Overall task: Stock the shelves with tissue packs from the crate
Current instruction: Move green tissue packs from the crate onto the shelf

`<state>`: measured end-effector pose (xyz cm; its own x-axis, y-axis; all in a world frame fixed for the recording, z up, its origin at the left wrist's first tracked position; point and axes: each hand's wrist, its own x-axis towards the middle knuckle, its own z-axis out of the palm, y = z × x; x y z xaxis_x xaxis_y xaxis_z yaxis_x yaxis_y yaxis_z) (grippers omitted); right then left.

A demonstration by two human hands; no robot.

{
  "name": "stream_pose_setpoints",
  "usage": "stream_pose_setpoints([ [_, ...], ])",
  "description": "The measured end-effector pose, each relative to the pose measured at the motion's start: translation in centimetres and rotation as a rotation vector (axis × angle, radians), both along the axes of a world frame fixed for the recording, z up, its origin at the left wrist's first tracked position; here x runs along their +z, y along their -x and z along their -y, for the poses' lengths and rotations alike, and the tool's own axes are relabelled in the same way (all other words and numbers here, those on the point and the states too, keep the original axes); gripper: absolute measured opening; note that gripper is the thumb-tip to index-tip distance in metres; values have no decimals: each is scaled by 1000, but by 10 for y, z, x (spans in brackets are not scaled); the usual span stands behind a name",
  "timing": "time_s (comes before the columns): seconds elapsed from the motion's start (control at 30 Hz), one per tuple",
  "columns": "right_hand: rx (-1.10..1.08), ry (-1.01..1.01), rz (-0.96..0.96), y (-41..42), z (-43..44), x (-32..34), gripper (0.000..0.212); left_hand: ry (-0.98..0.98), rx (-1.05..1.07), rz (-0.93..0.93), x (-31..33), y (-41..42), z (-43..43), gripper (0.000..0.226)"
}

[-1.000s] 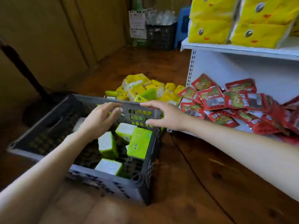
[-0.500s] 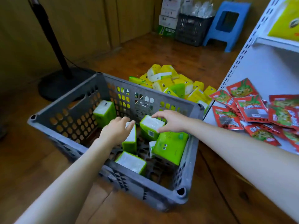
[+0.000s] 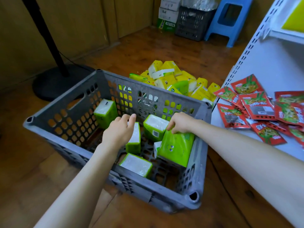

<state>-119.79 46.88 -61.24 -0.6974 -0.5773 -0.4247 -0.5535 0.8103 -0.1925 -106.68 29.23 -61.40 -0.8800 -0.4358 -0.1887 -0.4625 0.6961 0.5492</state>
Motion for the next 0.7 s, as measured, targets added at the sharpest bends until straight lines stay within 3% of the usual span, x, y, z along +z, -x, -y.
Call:
stream_pose_setpoints([
  [0.2,-50,205,8,-4,14,22,15,-11,-11,-48,1,-2,-6,50],
  [0.4,-481,650,239,-10,50,29,21,86,102,-212,4,-5,-4,47],
  [0.47,-438,555,220,-10,50,20,27,108,114,-177,3,-5,-3,47],
  [0.6,-50,74,121,-16,26,-8,43,79,58,-73,2,-5,-5,48],
  [0.7,164,-77,117,-19,15,-20,50,49,-8,-17,0,-4,-5,48],
])
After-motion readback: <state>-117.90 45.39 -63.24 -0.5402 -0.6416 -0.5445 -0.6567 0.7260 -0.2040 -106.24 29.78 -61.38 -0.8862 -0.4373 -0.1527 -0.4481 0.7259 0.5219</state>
